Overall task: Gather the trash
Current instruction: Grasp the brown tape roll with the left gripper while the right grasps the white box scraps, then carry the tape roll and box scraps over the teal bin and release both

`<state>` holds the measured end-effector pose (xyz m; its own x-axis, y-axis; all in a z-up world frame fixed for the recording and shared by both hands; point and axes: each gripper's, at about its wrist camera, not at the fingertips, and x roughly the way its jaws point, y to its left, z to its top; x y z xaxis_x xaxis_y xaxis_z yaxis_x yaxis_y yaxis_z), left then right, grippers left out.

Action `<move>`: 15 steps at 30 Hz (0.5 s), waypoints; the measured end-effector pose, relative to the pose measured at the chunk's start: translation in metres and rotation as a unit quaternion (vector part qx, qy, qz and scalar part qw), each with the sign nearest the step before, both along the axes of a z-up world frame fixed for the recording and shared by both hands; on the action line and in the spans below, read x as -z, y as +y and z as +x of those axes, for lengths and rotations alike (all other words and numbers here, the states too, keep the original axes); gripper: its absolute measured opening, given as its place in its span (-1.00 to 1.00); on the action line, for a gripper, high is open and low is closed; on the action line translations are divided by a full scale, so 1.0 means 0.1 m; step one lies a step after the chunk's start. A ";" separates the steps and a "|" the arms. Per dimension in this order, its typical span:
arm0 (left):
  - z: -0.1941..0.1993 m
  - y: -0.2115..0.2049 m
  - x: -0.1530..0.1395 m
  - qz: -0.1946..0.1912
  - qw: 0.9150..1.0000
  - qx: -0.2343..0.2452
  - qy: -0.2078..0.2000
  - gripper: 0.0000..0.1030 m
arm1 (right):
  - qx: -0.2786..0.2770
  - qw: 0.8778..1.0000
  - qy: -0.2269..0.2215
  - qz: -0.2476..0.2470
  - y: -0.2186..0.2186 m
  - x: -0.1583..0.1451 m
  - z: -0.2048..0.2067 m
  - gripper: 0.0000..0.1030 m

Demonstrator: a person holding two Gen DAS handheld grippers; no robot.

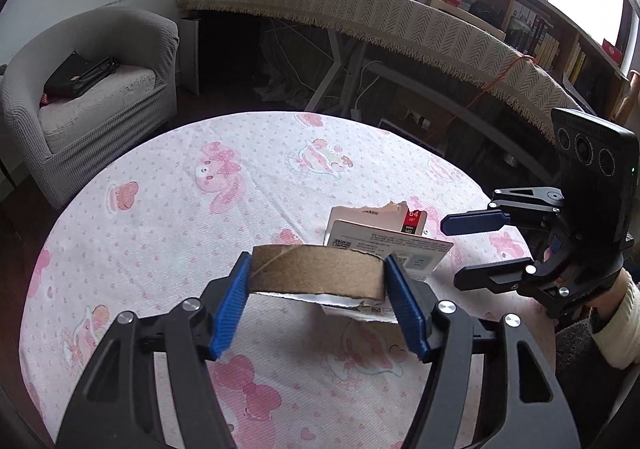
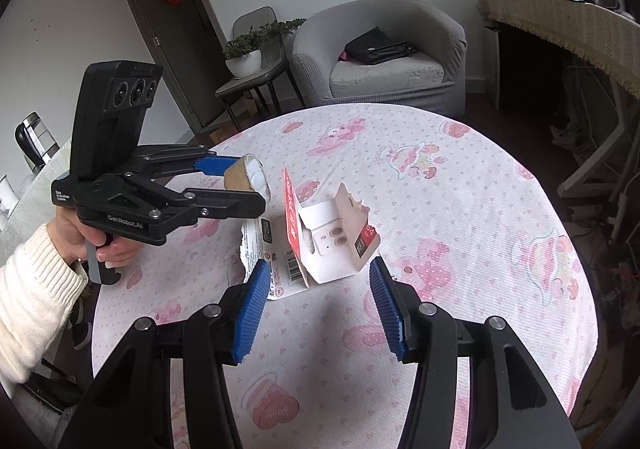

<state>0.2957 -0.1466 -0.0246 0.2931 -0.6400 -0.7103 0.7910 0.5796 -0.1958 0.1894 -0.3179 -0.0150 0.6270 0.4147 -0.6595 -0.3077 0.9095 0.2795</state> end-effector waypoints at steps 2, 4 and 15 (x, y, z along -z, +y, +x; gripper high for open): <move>-0.03 0.07 -0.06 -0.008 1.000 -0.011 -0.005 0.33 | -0.002 1.000 -0.001 -0.008 0.04 0.01 0.02 0.02; -0.07 0.15 -0.11 -0.015 1.000 -0.025 -0.010 0.33 | -0.001 1.000 0.001 -0.019 0.08 0.03 0.05 -0.05; -0.27 0.57 -0.21 -0.030 0.994 -0.102 -0.030 0.33 | -0.009 0.998 -0.003 -0.062 0.32 0.02 0.19 -0.47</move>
